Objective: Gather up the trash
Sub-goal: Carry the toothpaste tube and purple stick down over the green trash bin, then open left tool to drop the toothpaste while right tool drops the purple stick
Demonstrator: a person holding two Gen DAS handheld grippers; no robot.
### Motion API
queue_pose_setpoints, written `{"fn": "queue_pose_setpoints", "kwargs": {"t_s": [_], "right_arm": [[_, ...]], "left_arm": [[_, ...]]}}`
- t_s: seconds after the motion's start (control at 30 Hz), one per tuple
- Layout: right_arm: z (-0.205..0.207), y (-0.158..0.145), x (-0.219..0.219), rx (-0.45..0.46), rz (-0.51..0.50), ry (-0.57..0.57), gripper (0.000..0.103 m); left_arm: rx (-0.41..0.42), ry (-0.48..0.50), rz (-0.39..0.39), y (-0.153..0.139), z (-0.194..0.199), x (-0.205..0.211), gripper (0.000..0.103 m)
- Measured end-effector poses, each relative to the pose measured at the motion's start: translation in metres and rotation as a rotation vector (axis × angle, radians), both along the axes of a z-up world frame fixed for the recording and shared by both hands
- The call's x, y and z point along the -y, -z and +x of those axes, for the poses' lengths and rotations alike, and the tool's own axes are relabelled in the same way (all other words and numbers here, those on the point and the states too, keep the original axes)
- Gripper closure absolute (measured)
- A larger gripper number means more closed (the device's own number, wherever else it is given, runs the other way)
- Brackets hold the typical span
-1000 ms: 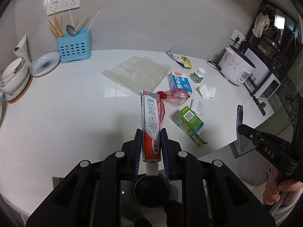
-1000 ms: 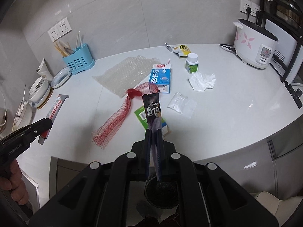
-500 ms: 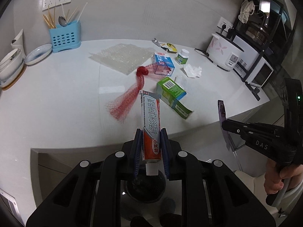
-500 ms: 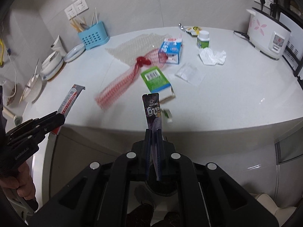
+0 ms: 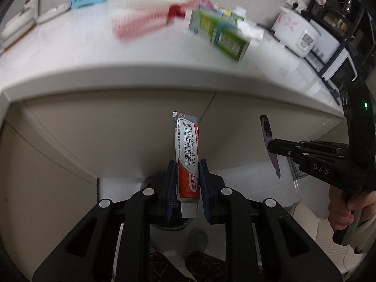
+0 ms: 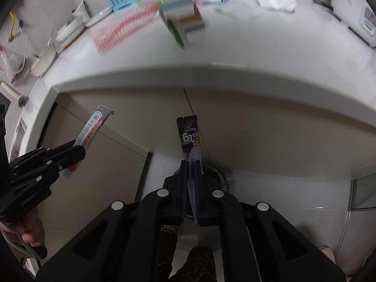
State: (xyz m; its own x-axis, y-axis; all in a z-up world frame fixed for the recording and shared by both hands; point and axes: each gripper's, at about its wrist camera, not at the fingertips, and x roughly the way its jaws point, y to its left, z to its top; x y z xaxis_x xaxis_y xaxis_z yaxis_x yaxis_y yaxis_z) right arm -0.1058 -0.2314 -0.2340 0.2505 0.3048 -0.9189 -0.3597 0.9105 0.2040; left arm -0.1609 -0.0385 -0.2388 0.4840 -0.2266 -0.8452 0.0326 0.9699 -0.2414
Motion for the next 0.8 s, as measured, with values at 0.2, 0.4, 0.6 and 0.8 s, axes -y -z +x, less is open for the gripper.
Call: {"fn": "queue_pose_setpoints", "kwargs": {"t_s": [0.2,0.4,0.6,0.8], "right_arm": [[-0.009,0.103,0.004,-0.063,0.002,0.004,0.098],[-0.021,0.209,0.005,-0.117,-0.021,0.020,0.098],[-0.026,0.306,0.007,-0.180,-0.034,0.063,0.098],[-0.034,0.386,0.004,-0.229,-0.042,0.079,0.098]], "left_arm": [[-0.068,0.019,-0.024,0.103,-0.003,0.009,0.084],[-0.138,0.004,-0.039,0.204,-0.001,0.011,0.084],[-0.197,-0.003,-0.054,0.299,0.000,0.013,0.084],[-0.270,0.009,-0.038,0.396,0.011,0.023,0.084]]}}
